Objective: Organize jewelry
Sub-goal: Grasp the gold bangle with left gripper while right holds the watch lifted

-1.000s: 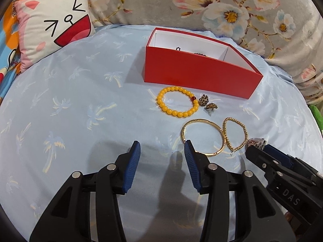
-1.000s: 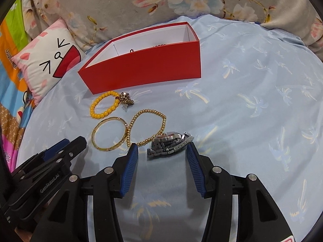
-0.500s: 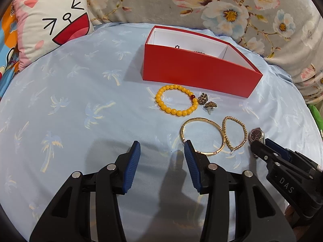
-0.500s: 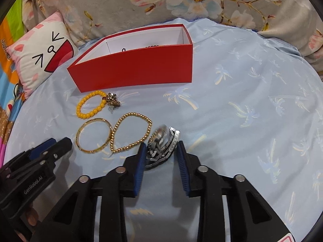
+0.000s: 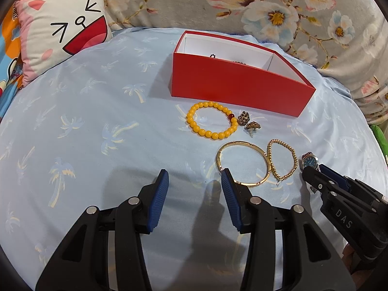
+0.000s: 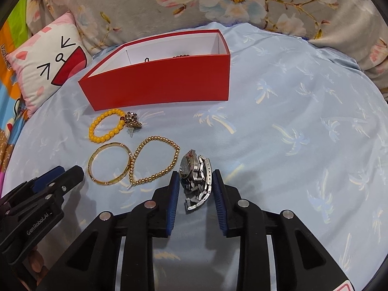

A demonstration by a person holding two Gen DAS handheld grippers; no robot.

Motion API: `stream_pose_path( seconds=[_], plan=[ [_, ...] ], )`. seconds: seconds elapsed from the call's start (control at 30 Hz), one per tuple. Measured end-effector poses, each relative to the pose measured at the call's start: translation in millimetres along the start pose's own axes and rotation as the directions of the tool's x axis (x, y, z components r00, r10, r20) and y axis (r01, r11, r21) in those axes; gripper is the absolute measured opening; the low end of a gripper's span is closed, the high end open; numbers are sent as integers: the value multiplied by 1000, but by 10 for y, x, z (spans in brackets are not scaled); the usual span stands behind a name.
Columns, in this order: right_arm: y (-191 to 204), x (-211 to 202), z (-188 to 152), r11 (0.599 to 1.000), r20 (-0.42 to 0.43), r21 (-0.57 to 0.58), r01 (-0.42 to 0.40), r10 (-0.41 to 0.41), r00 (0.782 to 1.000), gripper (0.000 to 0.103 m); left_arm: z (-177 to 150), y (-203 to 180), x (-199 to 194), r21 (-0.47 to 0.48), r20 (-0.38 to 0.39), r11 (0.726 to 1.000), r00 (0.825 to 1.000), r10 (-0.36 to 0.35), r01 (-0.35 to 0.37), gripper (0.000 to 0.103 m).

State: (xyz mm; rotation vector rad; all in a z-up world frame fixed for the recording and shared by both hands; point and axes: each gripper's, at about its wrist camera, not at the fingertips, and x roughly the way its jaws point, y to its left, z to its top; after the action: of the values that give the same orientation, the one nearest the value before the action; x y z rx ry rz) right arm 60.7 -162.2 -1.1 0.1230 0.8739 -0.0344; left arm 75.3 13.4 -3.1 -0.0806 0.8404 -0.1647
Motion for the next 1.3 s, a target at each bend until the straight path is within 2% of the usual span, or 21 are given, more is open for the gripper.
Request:
stream_pose_path(
  seconds=[0.13, 0.43, 0.57, 0.73, 0.8, 0.97, 1.13, 1.27, 1.3],
  plan=[
    [-63, -6, 3, 1000, 3, 24, -11, 11, 1000, 22, 1, 0, -1, 0, 0, 1000, 1000, -1, 1, 43],
    [-190, -114, -102, 997, 13, 68, -26, 25, 1000, 22, -30, -37, -23, 5, 5, 1000, 1000, -27, 27, 44],
    [-275, -170, -157, 996, 17, 89, -29, 27, 999, 22, -68, -187, -55, 51, 8, 998, 999, -46, 45, 54],
    [-320, -195, -185, 994, 20, 103, -33, 32, 999, 22, -69, -403, 28, 117, -27, 991, 998, -64, 67, 56],
    [-322, -191, -181, 994, 20, 104, -35, 33, 999, 22, -58, -462, 59, 139, -33, 989, 998, -54, 58, 61],
    [-323, -190, -179, 993, 21, 108, -39, 37, 999, 22, 13, -535, 151, 159, -38, 987, 999, -27, 33, 62],
    [-331, -190, -182, 993, 21, 113, -43, 41, 999, 22, 63, -587, 208, 177, -38, 984, 999, -10, 17, 60],
    [-341, -184, -183, 992, 22, 114, -47, 45, 999, 22, 77, -579, 211, 176, -36, 984, 999, -22, 28, 53],
    [-342, -185, -184, 992, 22, 114, -46, 44, 999, 22, 77, -571, 205, 175, -33, 984, 999, -28, 33, 43]
  ],
)
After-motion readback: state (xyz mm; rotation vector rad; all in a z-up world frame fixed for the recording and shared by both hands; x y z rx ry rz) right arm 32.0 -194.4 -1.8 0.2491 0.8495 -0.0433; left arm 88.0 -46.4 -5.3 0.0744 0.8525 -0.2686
